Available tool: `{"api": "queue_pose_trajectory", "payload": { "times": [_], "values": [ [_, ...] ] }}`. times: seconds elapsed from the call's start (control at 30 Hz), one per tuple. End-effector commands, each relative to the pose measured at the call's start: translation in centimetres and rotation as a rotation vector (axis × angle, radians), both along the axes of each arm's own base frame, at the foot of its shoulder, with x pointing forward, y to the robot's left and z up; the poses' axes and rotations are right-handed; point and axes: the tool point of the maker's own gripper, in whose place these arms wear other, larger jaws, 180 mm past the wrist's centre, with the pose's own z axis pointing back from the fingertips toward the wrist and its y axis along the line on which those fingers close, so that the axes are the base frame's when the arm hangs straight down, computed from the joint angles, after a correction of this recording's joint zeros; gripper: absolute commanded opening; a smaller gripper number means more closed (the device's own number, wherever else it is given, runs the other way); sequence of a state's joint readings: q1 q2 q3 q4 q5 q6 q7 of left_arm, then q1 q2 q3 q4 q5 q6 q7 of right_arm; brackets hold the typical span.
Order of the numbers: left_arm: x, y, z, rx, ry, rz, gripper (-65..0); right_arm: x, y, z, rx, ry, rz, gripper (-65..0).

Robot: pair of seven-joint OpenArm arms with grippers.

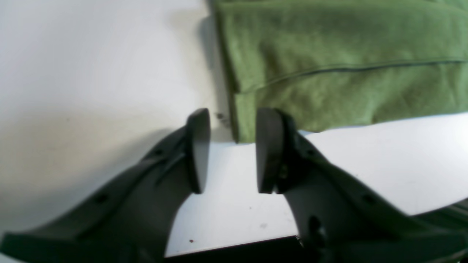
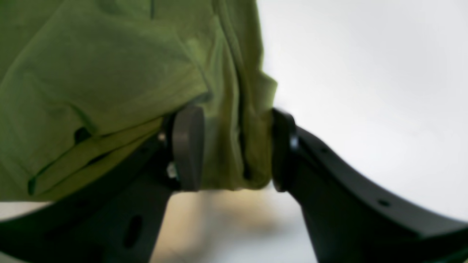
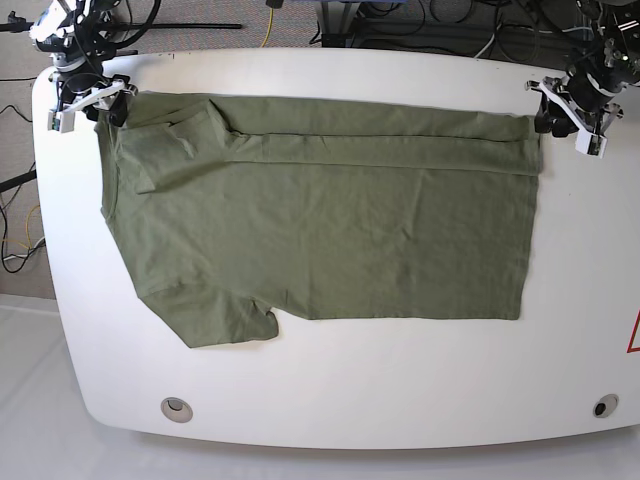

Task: Fold the T-shirt properly
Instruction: 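Open both grippers and lift them off the folded edge, then lower both open grippers onto the folded edge of the green shirt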

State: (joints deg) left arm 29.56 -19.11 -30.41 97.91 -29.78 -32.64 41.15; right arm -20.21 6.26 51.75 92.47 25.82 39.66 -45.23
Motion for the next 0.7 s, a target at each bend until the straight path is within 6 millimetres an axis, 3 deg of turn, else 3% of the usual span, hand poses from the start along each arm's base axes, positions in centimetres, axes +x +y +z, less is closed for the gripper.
{"api": "queue_pose_trajectory", "payload": {
  "times": [0.0,0.3,0.43,0.67],
  "values": [
    [0.1,0.2,0.6,0.004,-0.017,-0.016,-48.9,0.8,-0.7,1.3,-0.028,-0.042,0.013,-37.3],
    [-0.7,-0.5,0.6,0.008,-0.007,-0.039,-46.9,1.1,-0.4,1.9,-0.051,-0.042,0.040,-37.2],
    [0.2,-1.6,2.3,0.028,-0.055,-0.080,-43.2,1.4,0.3,2.4,-0.052,-0.060,0.060,-37.2],
    [0.4,-2.2,3.0,0.039,-0.071,-0.101,-41.0,1.7,0.1,3.1,-0.069,-0.075,0.061,-37.0]
  ]
}}
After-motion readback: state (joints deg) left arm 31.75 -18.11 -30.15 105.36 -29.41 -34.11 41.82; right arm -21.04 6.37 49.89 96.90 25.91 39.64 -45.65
